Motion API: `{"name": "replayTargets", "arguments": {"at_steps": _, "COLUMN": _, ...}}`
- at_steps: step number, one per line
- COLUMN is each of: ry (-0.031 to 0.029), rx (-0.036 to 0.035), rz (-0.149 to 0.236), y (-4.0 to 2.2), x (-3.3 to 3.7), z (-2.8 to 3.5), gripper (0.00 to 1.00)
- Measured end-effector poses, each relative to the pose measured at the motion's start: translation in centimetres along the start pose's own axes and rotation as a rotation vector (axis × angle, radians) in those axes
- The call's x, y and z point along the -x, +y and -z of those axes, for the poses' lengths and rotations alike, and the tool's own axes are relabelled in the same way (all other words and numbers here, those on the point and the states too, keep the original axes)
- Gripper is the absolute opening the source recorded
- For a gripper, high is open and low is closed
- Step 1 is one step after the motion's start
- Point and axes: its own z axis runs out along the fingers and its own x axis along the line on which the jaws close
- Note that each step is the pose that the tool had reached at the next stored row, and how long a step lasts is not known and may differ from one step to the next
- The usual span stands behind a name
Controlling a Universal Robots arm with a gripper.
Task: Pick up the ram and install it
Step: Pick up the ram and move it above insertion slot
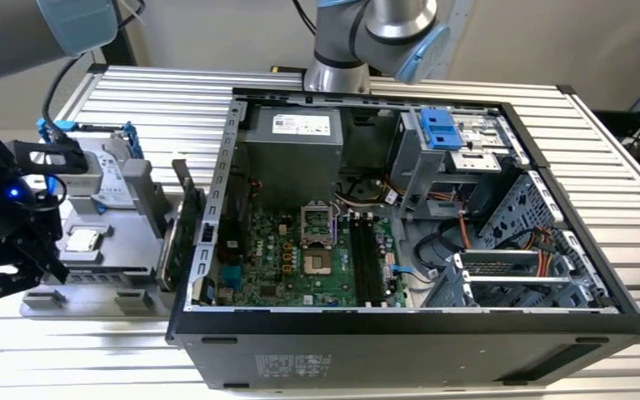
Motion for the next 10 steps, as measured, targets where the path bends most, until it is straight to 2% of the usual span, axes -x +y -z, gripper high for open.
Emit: {"name": "replayTargets", "arguments": {"at_steps": 10, "ry": 0.0000, "rx": 0.0000, "rz": 0.000, "y": -0.01, "x": 0.03, "z": 1.19, "gripper": 0.00}}
